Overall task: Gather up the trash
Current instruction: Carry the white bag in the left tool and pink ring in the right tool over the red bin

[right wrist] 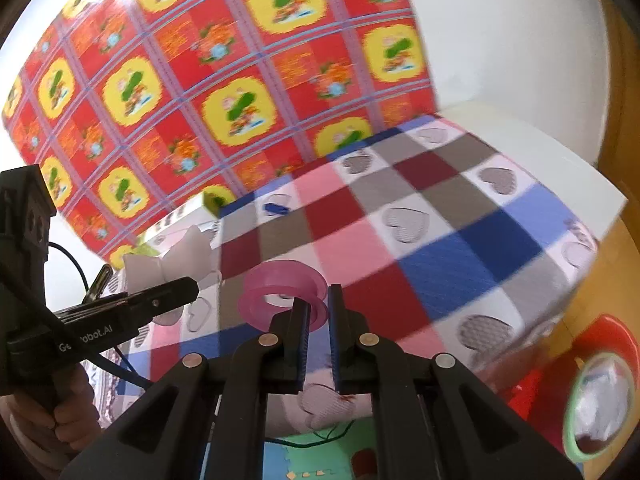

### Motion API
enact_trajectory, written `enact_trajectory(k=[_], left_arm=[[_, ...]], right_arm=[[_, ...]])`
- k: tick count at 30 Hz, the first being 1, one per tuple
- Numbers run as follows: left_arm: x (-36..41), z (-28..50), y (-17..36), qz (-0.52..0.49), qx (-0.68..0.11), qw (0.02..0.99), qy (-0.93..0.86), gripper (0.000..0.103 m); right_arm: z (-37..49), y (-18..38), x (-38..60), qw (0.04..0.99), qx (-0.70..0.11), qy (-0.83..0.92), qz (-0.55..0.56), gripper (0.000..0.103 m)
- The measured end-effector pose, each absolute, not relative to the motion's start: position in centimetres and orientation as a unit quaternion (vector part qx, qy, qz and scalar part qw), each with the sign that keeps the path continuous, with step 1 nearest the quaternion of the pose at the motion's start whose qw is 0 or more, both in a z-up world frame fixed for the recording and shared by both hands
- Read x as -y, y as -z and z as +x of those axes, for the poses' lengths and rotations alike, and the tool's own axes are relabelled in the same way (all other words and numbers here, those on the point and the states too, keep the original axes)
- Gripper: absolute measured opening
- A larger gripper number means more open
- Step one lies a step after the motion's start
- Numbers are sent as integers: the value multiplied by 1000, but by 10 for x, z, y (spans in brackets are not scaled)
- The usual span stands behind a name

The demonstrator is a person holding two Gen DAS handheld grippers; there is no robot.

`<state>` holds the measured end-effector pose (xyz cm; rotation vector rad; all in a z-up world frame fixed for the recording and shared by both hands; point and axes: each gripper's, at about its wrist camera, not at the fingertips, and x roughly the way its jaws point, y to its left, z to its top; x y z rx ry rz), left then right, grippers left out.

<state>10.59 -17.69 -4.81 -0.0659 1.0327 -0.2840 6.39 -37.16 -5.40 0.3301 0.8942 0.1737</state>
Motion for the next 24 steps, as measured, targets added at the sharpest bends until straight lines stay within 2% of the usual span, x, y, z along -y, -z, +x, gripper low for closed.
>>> enact_trajectory(k=[24], left_arm=[[348,70,66,65,-502,815,281,19]], right_arm=[[-20,62,508,883,-422,46,202,10]])
